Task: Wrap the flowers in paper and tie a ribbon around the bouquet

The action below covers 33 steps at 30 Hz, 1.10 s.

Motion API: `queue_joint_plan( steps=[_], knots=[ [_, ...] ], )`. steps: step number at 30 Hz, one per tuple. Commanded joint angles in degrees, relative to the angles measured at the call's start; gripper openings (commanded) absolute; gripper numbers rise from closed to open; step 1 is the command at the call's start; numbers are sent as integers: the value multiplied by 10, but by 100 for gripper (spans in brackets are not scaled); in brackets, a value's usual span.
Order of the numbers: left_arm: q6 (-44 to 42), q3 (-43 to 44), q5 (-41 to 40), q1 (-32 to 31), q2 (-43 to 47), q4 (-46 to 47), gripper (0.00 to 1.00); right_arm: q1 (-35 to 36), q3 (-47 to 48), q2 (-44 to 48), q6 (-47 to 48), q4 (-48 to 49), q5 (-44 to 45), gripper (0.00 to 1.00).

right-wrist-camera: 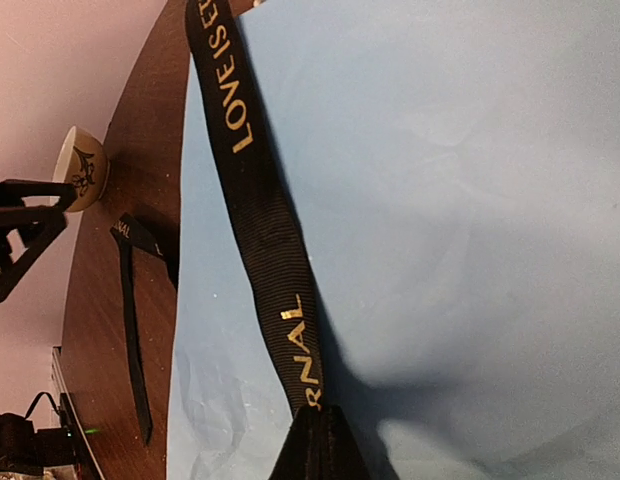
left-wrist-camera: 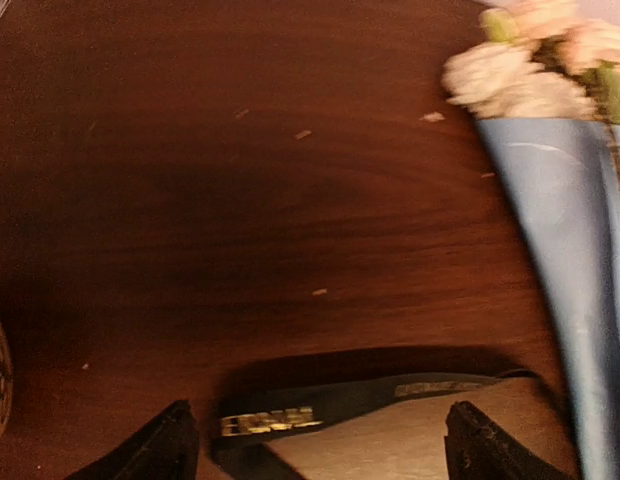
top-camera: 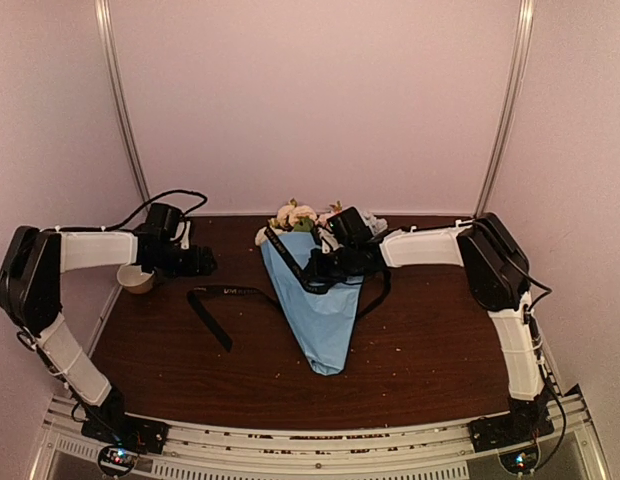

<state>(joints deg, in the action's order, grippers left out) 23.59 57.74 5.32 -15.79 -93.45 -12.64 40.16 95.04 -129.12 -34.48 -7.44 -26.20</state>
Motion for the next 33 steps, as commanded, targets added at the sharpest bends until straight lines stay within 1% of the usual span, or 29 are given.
queue_joint_plan(
  steps=[1, 4, 6, 9, 10, 11, 14, 15, 18, 21, 23, 26, 27, 28, 30, 31, 33],
  knots=[
    [30, -6, -33, 32, -63, -43, 90, 10, 19, 3, 2, -10, -13, 0],
    [26, 4, -44, 32, -105, -52, 90, 12, 17, 9, 7, -14, -12, 0],
    [30, -8, -43, 32, -114, -46, 88, 13, 12, 16, 11, -16, -9, 0],
    [44, -49, -11, 29, -111, -9, 80, 13, 8, 23, 14, -18, -4, 0],
    [45, -63, -7, 26, -108, 2, 72, 13, 6, 24, 15, -19, -2, 0],
    [45, -73, -5, 24, -106, 12, 60, 13, 6, 26, 15, -20, -1, 0],
    [43, -96, 26, 23, -98, 40, 10, 13, 7, 28, 16, -19, -4, 0],
    [43, -101, 41, 23, -91, 48, 0, 13, 8, 28, 15, -19, -4, 0],
    [38, -113, 59, 15, -48, 68, 0, 13, 10, 28, 15, -19, -6, 0],
    [0, -99, 37, -12, 21, 49, 0, 13, 11, 26, 9, -13, -11, 0],
    [-46, -75, 17, -51, 71, 28, 0, 13, 13, 23, 1, -4, -18, 0],
    [-146, -2, -1, -137, 134, -6, 0, 14, 18, 18, -8, 10, -37, 0],
    [-177, 20, 4, -163, 144, -16, 0, 13, 19, 17, -13, 16, -45, 0],
    [-205, 42, 25, -186, 149, -20, 0, 13, 19, 16, -19, 24, -52, 0],
    [-233, 74, 72, -210, 149, -18, 0, 13, 17, 19, -28, 40, -64, 1],
    [-236, 84, 98, -211, 144, -10, 0, 13, 14, 22, -33, 47, -67, 6],
    [-236, 99, 123, -211, 128, 5, 0, 13, 5, 34, -36, 61, -68, 13]
  ],
)
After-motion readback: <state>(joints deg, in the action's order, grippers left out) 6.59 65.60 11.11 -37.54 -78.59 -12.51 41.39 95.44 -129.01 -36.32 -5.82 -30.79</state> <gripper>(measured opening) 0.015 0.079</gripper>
